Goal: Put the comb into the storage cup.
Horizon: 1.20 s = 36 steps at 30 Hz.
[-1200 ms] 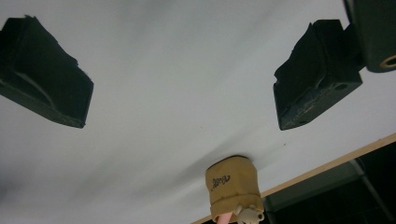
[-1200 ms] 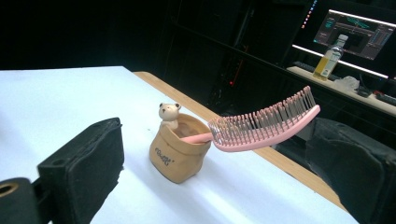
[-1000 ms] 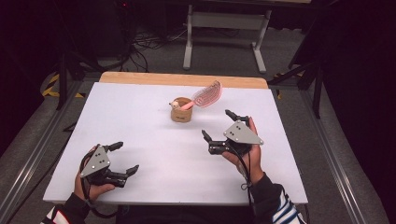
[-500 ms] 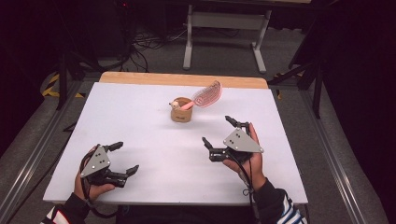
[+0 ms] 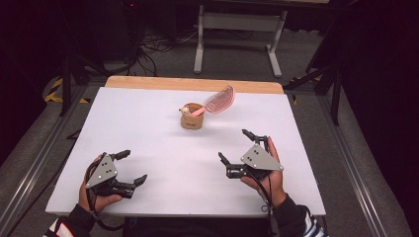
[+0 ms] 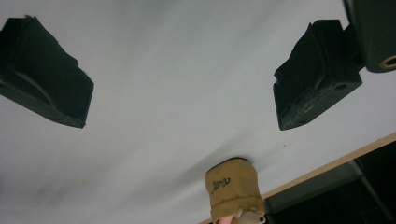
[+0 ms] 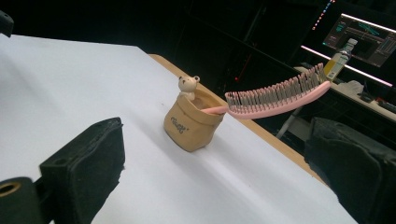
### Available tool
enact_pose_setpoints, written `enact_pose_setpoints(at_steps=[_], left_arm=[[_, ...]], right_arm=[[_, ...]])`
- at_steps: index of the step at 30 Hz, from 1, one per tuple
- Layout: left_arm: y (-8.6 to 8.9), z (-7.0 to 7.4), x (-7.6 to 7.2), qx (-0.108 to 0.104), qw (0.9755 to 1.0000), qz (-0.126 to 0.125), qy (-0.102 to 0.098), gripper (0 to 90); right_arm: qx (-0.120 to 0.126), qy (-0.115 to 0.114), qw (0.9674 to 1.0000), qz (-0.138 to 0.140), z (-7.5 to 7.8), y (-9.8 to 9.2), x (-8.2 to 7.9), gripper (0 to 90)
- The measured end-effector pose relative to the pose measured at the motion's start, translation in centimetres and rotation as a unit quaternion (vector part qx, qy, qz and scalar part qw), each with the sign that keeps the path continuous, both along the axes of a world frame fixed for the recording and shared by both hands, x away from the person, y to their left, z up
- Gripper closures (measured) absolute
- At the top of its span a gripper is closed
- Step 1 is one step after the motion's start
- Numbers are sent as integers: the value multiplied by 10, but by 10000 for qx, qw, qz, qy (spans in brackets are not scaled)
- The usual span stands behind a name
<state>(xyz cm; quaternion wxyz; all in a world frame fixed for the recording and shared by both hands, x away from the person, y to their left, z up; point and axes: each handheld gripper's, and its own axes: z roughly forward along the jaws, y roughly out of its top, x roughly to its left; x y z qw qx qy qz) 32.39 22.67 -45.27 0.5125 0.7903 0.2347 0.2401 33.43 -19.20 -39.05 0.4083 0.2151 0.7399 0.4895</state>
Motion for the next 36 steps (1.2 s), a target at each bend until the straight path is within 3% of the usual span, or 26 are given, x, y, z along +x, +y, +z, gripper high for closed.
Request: enact_pose_setpoints(at_steps=[36], left_arm=[[-2, -1, 0, 47, 10000, -28, -9, 58]], right_arm=[[-211, 272, 9988, -360, -37, -52, -12, 60]])
